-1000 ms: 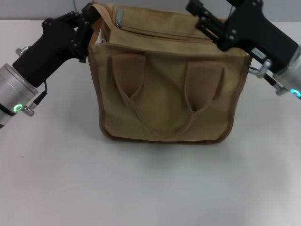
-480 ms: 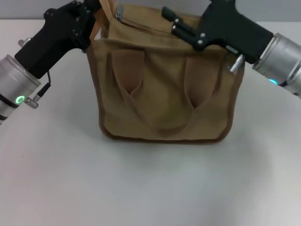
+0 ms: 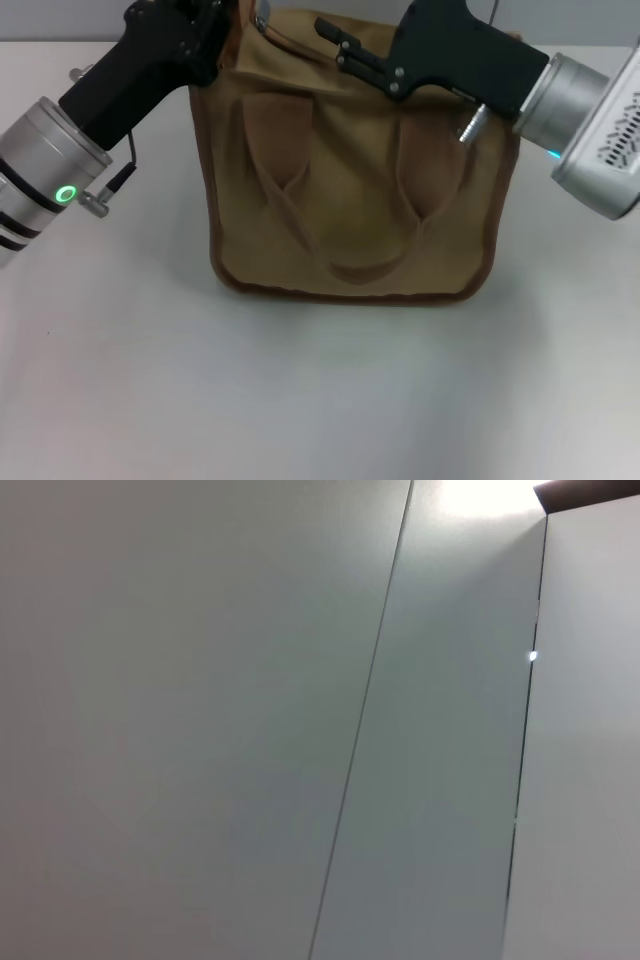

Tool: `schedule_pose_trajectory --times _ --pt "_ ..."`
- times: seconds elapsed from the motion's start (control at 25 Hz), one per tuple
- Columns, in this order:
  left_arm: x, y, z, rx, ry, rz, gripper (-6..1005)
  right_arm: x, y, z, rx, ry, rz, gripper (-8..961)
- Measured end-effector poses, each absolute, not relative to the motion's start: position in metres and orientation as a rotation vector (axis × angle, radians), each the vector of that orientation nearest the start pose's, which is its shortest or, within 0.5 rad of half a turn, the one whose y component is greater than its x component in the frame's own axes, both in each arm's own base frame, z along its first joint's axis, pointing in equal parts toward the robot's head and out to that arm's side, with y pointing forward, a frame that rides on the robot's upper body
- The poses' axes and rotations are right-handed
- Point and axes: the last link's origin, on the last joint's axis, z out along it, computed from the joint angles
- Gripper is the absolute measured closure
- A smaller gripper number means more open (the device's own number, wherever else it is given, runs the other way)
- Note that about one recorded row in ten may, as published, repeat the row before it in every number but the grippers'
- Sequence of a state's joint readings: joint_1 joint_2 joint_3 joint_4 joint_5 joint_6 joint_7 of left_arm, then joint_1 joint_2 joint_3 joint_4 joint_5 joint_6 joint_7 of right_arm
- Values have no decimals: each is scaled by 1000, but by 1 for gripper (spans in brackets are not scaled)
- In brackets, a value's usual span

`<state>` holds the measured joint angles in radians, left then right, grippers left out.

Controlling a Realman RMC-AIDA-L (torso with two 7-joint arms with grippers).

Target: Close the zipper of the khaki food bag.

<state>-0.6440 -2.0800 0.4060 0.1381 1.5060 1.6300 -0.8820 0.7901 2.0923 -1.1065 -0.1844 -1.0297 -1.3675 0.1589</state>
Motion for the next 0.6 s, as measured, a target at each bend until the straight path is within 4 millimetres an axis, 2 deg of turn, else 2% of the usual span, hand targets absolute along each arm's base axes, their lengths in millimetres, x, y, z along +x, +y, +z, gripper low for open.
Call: schedule_pose_trajectory --times 0.16,0.6 --pt "-217 349 -3 -2096 -443 -1450 985 150 396 -54 -2204 -525 815 326" --pt "-212 351 -5 -2103 -438 -1467 984 148 395 -61 -2222 -605 767 325"
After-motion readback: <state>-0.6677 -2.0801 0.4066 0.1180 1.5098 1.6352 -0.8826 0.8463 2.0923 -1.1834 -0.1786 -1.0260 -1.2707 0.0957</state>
